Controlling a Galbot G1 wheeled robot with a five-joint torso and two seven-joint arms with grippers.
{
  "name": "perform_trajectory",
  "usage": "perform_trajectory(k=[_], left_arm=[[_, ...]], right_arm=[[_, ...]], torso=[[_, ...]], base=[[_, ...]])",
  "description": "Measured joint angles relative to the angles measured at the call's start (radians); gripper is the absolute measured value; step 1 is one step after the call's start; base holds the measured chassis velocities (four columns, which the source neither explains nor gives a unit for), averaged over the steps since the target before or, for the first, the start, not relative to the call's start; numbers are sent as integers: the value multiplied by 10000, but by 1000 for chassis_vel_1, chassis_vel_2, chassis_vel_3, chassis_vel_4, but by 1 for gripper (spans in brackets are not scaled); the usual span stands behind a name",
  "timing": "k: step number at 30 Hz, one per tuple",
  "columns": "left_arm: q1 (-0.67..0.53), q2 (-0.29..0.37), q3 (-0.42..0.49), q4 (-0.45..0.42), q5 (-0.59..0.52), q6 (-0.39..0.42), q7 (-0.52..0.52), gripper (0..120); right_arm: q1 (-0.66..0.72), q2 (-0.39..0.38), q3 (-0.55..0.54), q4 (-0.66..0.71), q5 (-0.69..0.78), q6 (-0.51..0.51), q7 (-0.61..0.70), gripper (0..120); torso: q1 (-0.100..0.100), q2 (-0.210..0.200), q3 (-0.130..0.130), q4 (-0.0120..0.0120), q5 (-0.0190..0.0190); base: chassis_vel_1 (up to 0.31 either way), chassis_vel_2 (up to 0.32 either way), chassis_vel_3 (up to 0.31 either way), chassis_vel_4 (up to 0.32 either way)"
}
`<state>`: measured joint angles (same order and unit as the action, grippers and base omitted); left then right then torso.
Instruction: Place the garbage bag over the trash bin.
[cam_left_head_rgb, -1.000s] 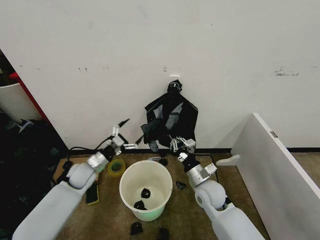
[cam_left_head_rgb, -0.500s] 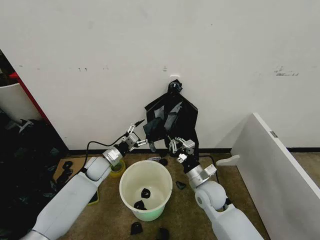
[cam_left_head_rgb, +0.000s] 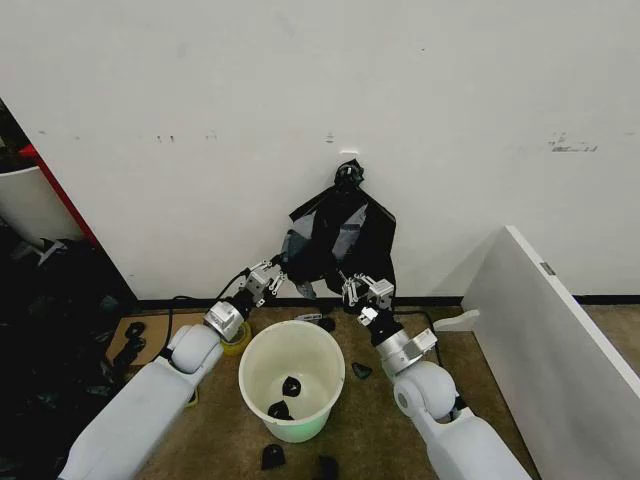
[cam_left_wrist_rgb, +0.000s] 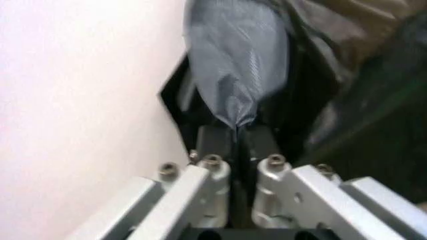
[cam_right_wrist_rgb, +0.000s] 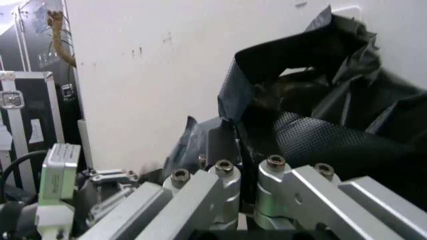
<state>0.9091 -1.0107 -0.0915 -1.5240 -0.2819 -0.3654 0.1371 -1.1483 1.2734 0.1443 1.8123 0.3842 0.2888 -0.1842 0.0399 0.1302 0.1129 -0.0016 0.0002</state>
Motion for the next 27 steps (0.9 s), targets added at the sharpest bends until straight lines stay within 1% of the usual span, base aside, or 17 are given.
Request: perform_trajectory(k=[1,2,3,4,5,6,10,11,13,15,16,19,23,24,27], left_arm=[[250,-43,-252,-231,-304,69,-144,0],[451,-75,-449,-417,-518,114,-240,0],[451,-75,-449,-417,-518,114,-240,0],[715,-104,-662,-653,-778,179,-356,0],[962,-128,-821,-875,-977,236,-465,0],[1349,-173,-1001,-1235,-1253,312,-675,0],[2348,-374,-1362,-2219,-1502,519,-1414,0],[2348,-374,-1362,-2219,-1502,519,-1414,0],[2815,-491,-1482,-2702,-1591,741,-1859,0],[3437,-621,-1573,-3340,-1798,1099,-2366,0],[3437,-621,-1573,-3340,-1798,1099,-2366,0],[4081,-776,-1667,-3964,-1766,1173,-2580,0],[4839,-971,-1822,-4932,-1820,918,-2545,0],[4839,-971,-1822,-4932,-1820,918,-2545,0],[5579,-1133,-2233,-5817,-1831,860,-2474,0]], right_arm=[[-76,-46,10,83,2,35,10,0],[-142,-84,15,150,18,52,28,0],[-142,-84,15,150,18,52,28,0],[-242,-142,13,255,72,64,81,0],[-358,-214,-5,368,151,66,183,0],[-567,-361,-98,566,279,49,467,0],[-1538,-1093,-468,1357,417,-186,1689,0],[-1538,-1093,-468,1357,417,-186,1689,0],[-2050,-1373,-605,1732,245,-222,2023,0],[-2620,-1609,-786,2155,-139,-226,2294,0],[-2620,-1609,-786,2155,-139,-226,2294,0],[-3217,-1803,-1048,2695,-563,-228,2511,0],[-3711,-1870,-1250,3468,-770,-31,2298,0],[-3711,-1870,-1250,3468,-770,-31,2298,0],[-4024,-1911,-1420,4053,-921,26,2213,0]], torso=[[0,0,0,-1,-1],[0,0,0,0,0],[0,0,0,0,0],[0,0,-1,-1,3],[0,0,-1,5,4],[0,0,-1,5,1],[0,0,-1,0,1],[0,0,-1,0,1],[-1,1,-2,-3,1],[-1,1,-2,1,0],[-1,1,-2,1,0],[-1,1,-2,1,1],[-1,1,-2,0,1],[-1,1,-2,0,1],[-1,1,-2,1,0]], base=[[0,0,0,0],[0,0,0,0],[0,0,0,0],[0,0,0,0],[0,0,0,0],[0,0,0,0],[0,0,0,0],[0,0,0,0],[0,0,0,0],[0,0,0,0],[0,0,0,0],[0,0,0,0],[0,0,0,0],[0,0,0,0],[0,0,0,0]])
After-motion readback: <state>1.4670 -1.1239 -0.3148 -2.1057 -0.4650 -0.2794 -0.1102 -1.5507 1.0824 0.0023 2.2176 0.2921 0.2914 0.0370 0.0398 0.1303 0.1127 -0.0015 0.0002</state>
